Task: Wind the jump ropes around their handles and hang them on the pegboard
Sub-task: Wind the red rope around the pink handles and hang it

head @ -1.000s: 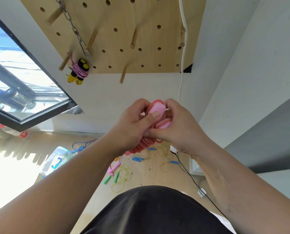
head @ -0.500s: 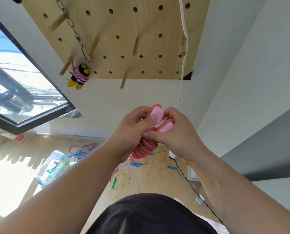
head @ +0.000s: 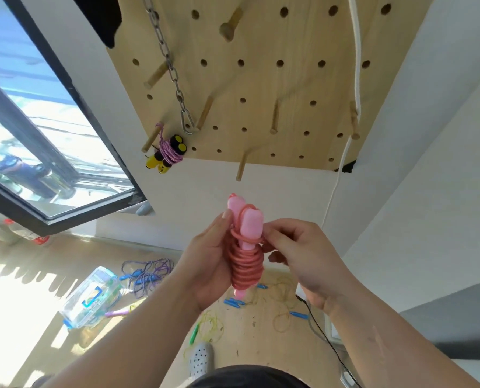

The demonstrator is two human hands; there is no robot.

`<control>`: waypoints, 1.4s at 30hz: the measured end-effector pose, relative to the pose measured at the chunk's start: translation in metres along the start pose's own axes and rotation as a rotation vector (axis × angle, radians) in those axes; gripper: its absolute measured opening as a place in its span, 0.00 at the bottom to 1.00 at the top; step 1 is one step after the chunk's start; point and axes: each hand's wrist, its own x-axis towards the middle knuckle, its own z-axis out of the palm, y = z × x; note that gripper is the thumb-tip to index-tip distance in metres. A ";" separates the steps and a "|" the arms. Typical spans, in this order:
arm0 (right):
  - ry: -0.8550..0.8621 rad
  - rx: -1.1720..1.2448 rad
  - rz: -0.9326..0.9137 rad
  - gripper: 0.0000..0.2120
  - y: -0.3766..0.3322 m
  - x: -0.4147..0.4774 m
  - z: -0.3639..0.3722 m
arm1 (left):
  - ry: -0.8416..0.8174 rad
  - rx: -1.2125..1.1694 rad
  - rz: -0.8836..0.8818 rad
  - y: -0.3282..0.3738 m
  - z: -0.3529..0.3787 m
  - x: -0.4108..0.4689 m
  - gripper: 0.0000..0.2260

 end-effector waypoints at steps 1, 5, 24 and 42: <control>0.021 -0.046 -0.022 0.08 -0.005 0.004 0.008 | -0.009 0.000 0.004 0.006 -0.007 0.002 0.23; 0.124 -0.297 -0.104 0.09 -0.027 0.023 0.049 | -0.011 -0.030 0.071 0.036 -0.037 0.011 0.21; 0.359 -0.568 -0.421 0.04 -0.085 0.091 0.191 | -0.339 0.225 0.386 0.182 -0.154 0.043 0.10; 0.384 -0.387 -0.422 0.03 -0.097 0.108 0.217 | -0.065 0.107 0.403 0.193 -0.163 0.047 0.21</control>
